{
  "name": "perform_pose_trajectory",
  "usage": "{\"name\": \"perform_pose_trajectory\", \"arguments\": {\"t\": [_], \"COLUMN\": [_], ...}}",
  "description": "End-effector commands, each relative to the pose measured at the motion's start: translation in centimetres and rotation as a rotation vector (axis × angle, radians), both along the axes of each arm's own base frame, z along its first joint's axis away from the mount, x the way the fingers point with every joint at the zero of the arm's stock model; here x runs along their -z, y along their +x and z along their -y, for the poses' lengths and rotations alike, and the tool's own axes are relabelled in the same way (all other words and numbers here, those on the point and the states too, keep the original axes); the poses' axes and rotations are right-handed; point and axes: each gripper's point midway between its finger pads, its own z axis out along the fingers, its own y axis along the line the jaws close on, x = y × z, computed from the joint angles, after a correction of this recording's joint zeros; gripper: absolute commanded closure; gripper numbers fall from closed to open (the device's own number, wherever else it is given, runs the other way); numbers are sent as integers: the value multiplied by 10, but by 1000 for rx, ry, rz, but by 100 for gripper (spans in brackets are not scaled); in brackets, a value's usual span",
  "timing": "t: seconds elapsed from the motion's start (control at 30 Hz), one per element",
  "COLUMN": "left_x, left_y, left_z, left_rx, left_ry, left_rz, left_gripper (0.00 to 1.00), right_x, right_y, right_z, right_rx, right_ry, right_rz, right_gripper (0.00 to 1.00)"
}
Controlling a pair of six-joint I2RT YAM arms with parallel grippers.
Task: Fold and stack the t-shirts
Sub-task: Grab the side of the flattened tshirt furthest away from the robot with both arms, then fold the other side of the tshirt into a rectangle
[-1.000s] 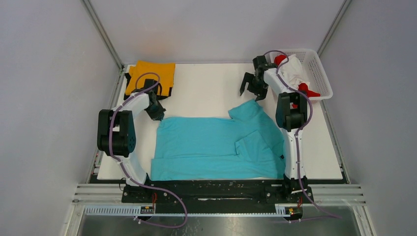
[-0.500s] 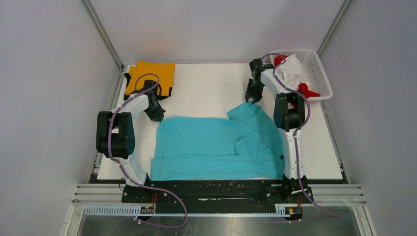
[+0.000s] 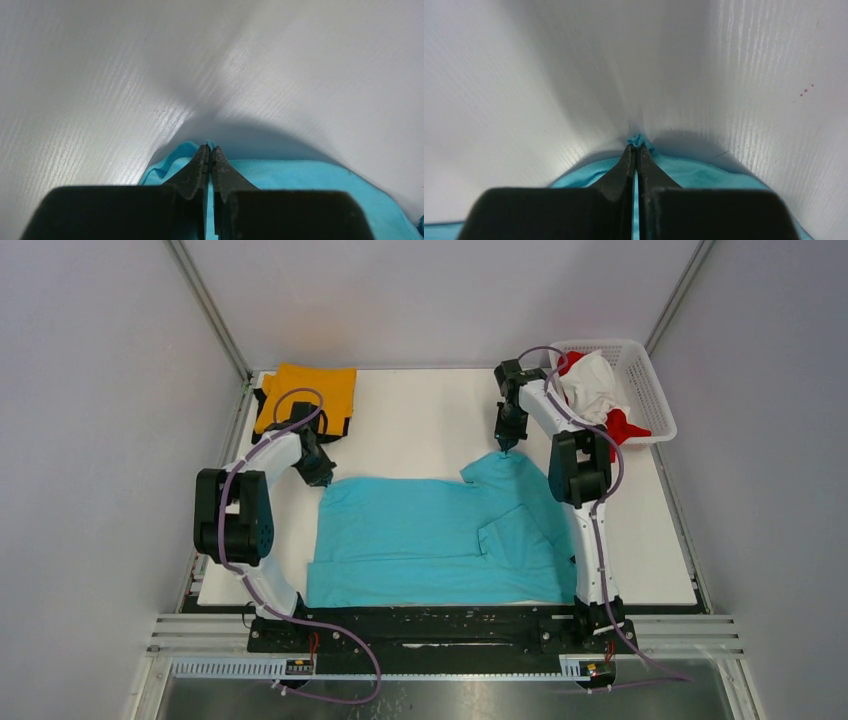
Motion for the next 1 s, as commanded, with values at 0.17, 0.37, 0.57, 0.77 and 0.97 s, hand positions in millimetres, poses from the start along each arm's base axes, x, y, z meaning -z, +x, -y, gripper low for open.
{"name": "perform_pose_trajectory", "arguments": {"t": [0.17, 0.37, 0.57, 0.77, 0.97], "left_x": [-25, -29, -35, -34, -34], "left_y": [-7, -27, -53, -80, -97], "left_z": [10, 14, 14, 10, 1], "left_rx": [12, 26, 14, -11, -60], "left_ry": [-59, -75, -78, -71, -43], "left_rz": [102, 112, 153, 173, 198], "left_gripper": [100, 100, 100, 100, 100], "right_x": [-107, -112, -127, -134, -133], "right_y": [-7, -61, -113, -161, -209], "right_z": [-6, 3, 13, 28, 44], "right_rx": [-104, -128, -160, -195, -216], "right_ry": [111, 119, 105, 70, 50], "right_rz": [370, 352, 379, 374, 345], "right_gripper": [100, 100, 100, 100, 100]}}
